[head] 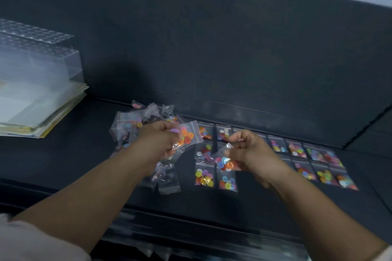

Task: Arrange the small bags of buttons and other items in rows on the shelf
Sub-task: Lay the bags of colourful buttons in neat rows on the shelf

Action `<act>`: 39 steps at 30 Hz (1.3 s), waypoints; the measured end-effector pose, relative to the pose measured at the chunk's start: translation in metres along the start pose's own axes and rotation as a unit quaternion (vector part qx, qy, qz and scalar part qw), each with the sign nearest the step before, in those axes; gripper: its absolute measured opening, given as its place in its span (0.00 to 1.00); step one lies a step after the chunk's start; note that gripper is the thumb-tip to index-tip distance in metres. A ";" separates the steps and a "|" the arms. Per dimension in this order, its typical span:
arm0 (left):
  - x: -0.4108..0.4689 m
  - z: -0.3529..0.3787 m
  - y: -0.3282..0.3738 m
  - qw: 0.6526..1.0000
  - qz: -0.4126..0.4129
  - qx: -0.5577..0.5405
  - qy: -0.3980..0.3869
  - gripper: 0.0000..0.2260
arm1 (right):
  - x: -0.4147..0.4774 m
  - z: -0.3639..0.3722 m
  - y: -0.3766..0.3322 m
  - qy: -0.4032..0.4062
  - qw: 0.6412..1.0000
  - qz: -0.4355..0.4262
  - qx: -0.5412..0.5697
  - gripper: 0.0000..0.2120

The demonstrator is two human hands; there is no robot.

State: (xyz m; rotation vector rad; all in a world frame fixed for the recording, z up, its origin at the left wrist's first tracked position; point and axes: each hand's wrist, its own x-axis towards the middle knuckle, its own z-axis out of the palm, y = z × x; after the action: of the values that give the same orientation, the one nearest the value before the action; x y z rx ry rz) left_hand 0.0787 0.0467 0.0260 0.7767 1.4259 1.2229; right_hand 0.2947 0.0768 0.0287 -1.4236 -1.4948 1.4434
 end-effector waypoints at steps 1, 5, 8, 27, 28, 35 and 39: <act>-0.002 0.006 -0.001 1.000 -0.002 0.004 -0.004 0.06 | -0.003 -0.011 0.007 0.000 1.000 0.007 -0.013 0.12; -0.008 0.028 -0.005 0.999 -0.011 0.024 -0.021 0.06 | -0.018 -0.044 0.033 -0.009 0.994 0.003 -0.112 0.14; -0.014 0.043 -0.008 0.999 -0.011 0.040 -0.030 0.06 | -0.023 -0.054 0.053 0.006 0.982 -0.010 -0.189 0.15; -0.030 0.082 -0.019 0.997 0.002 0.078 -0.023 0.06 | -0.039 -0.061 0.106 0.064 0.877 -0.210 -0.427 0.05; -0.029 0.082 -0.020 0.997 0.000 0.076 -0.019 0.06 | -0.038 -0.062 0.105 0.052 0.876 -0.221 -0.426 0.05; -0.029 0.084 -0.025 0.999 -0.027 0.034 -0.004 0.05 | -0.028 -0.063 0.106 0.015 0.860 -0.269 -0.434 0.06; -0.029 0.085 -0.027 0.999 -0.034 0.028 0.001 0.05 | -0.024 -0.064 0.104 0.005 0.854 -0.285 -0.436 0.08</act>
State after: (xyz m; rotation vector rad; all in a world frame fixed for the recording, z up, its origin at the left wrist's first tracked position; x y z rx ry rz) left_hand 0.1711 0.0359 0.0152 0.7592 1.4813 1.1374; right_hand 0.3883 0.0539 -0.0500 -1.2257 -2.4555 0.3650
